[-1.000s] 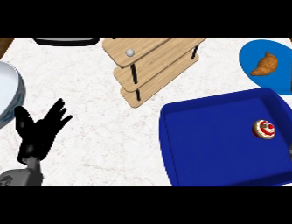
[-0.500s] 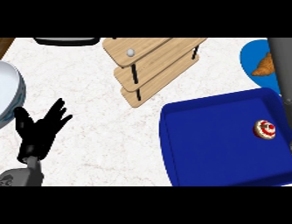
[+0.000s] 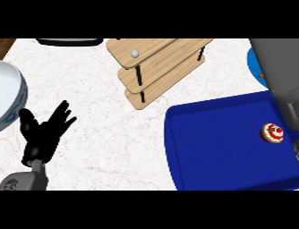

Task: Pick the bell pepper from the tray and place it in the tiered shelf

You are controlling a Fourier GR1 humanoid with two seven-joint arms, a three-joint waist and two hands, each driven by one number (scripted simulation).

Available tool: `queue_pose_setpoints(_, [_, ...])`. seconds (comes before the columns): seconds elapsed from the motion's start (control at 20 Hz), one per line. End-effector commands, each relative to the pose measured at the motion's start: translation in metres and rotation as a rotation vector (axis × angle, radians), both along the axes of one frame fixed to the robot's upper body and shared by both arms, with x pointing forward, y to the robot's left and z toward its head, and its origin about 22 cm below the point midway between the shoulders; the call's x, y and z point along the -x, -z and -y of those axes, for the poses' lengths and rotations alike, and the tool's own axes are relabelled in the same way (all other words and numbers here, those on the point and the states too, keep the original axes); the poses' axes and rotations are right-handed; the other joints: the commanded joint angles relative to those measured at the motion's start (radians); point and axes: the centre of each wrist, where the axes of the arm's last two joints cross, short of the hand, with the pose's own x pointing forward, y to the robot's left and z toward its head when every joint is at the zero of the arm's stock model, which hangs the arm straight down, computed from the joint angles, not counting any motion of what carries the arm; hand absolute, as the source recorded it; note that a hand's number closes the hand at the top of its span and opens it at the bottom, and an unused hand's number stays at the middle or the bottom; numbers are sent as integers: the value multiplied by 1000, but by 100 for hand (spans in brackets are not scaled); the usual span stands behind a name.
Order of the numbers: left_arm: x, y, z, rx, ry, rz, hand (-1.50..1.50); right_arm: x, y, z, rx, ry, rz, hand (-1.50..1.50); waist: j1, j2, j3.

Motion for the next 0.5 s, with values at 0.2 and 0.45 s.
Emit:
queue_pose_setpoints(0.2, [18,20,-6,5,-5,-48,0,-11,16,-7,-22,-69,8,150,-1,1,-4])
queue_pose_setpoints(0.45, [8,12,-8,-7,23,-65,0,-14,6,1,71,-46,41,150,0,3,-4])
